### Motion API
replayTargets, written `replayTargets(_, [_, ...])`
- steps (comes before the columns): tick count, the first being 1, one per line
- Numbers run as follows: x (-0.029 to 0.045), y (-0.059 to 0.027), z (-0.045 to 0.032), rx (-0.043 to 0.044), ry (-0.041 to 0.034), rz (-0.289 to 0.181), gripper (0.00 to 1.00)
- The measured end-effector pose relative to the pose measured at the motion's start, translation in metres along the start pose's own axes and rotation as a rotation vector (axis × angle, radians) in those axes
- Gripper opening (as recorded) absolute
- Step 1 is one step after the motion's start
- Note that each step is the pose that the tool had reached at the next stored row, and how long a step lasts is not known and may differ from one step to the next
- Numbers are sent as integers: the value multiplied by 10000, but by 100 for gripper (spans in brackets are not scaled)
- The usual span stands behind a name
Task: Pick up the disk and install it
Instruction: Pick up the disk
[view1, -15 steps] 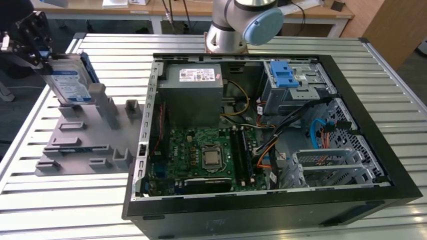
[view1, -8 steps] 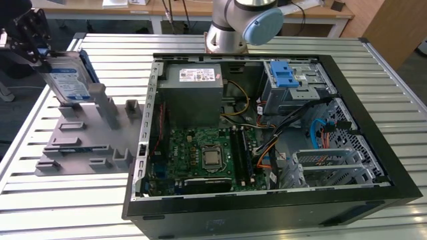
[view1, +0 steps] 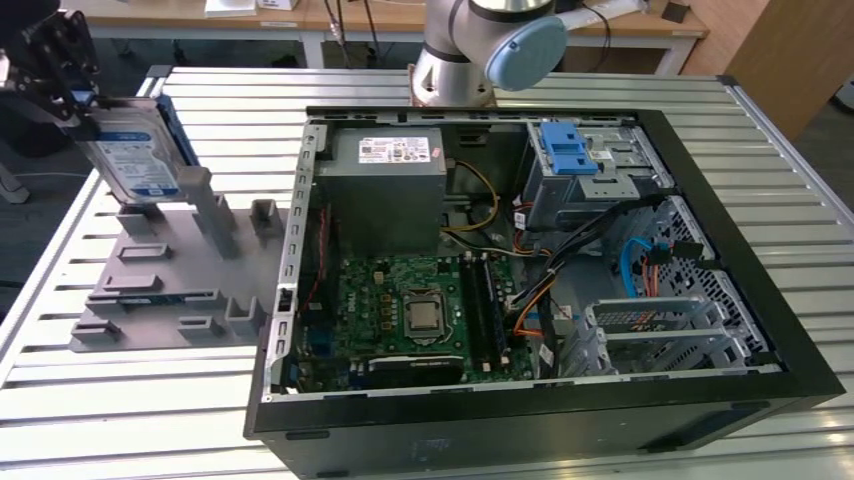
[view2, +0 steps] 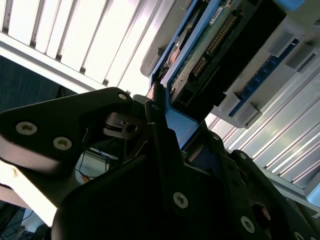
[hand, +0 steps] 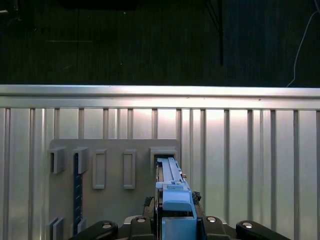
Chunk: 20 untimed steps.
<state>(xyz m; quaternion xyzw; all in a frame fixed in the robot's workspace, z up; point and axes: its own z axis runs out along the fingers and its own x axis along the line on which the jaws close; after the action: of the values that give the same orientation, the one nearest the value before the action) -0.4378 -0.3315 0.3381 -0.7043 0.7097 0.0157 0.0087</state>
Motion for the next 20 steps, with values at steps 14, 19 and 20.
replayTargets(14, [-20,1,-91,0,13,0,36])
replayTargets(19, [-26,1,-127,0,18,0,36])
replayTargets(20, [-27,2,-135,0,19,1,36])
